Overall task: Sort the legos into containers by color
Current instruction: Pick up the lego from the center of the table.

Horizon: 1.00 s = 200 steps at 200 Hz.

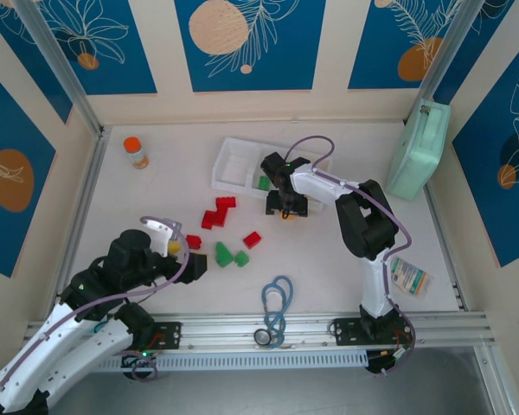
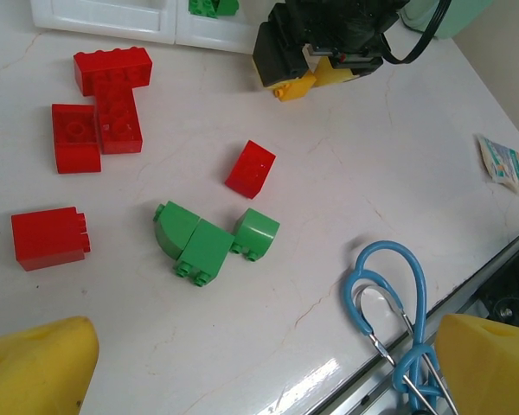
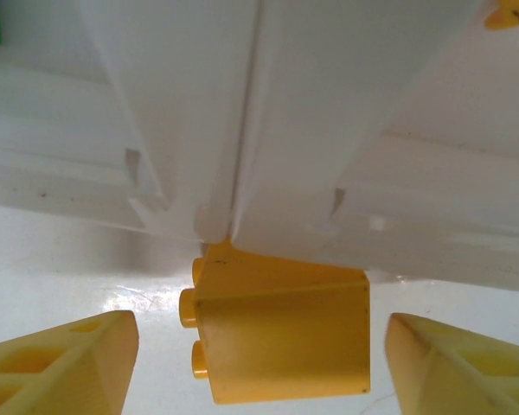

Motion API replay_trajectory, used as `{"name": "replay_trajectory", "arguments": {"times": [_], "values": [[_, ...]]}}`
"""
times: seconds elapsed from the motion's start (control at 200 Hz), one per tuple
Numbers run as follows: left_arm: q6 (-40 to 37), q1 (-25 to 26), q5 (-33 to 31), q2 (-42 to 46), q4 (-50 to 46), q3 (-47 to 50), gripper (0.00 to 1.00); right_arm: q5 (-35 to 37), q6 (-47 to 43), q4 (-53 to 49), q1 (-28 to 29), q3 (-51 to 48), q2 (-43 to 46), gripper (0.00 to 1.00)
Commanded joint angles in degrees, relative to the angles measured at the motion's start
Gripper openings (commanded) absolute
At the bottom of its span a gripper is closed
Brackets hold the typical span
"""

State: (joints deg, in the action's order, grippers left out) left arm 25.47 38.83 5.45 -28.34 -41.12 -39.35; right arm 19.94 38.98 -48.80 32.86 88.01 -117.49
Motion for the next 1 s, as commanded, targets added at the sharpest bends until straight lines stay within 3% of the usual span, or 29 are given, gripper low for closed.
{"name": "replay_trajectory", "arguments": {"times": [0.0, 0.32, 0.465, 0.79, 0.995], "values": [[0.37, 0.63, -0.97, -0.05, 0.14, 0.13, 0.99, 1.65, -0.23, 0.09, -0.38, 0.79, -0.83, 0.71], [0.42, 0.56, -1.23, -0.14, 0.04, 0.15, 0.99, 2.40, 0.32, -0.13, -0.36, -0.53, 1.53, 0.47], [0.42, 0.61, -1.32, -0.26, 0.00, 0.14, 0.99, 2.00, -0.65, -0.46, 0.40, -1.99, 6.05, 0.41], [0.45, 0.61, -1.59, -0.05, -0.02, 0.07, 0.99, 2.70, -3.38, -0.39, 0.93, -3.77, 19.54, 0.41], [0.37, 0.63, -1.32, 0.03, -0.01, -0.02, 0.99, 4.62, -8.85, -0.34, -3.63, -1.89, 18.36, 0.41]]}}
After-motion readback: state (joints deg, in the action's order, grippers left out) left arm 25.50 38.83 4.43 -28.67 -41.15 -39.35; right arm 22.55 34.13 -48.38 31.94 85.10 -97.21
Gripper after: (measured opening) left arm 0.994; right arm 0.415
